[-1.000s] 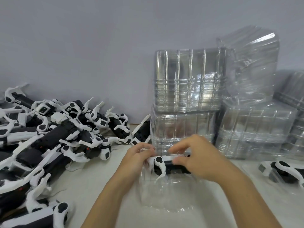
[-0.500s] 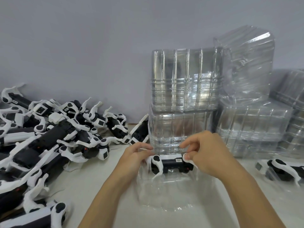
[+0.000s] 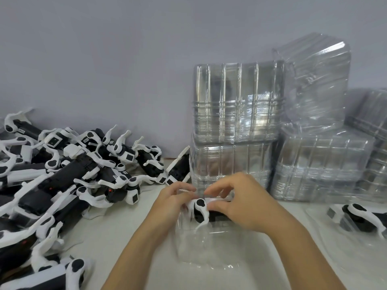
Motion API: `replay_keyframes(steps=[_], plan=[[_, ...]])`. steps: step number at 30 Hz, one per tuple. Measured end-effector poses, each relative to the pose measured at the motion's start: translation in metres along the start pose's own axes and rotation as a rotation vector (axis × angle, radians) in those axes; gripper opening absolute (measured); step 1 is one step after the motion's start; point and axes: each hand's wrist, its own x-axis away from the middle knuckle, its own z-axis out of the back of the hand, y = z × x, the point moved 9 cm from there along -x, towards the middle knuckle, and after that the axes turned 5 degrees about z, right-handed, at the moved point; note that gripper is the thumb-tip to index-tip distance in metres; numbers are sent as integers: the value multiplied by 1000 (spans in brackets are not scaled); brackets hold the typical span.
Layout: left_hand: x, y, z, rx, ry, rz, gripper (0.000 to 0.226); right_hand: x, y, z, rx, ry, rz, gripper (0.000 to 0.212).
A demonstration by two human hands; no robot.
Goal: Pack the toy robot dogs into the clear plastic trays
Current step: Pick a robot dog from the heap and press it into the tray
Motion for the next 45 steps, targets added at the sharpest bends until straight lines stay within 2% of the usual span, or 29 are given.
replay_keyframes(steps=[3,6,8,13,16,24,28,31,35,39,45], plan=[[1,9,5,-158,58,-64,4,0,-1,-9,7,-46,-9,21],[5,32,9,-402,159,-190,6,0,2,-9,-30,-60,-25,23],[9,40,2,-503,121,-203,7,0,3,-9,-13,-77,-19,30],[16,38,-23,-749,-26,-184,40,2,13,17,97,55,-27,28],[18,36,-29,-746,-54,-164,53,7,26,33,79,93,-61,25],[23,36,-29,-762,-109,-125,57,7,33,26,21,48,-99,19],[28,52,-30,-906,10,-252,49,8,34,30,-14,70,-73,15],[31,61,-36,-976,103,-345,23,8,34,29,-30,77,-52,11],[30,57,-40,-989,175,-315,25,8,33,28,-4,70,-33,13],[33,53,-38,-943,252,-203,26,8,33,25,12,41,-44,17],[36,51,-40,-937,280,-160,26,8,33,21,25,15,-46,22]])
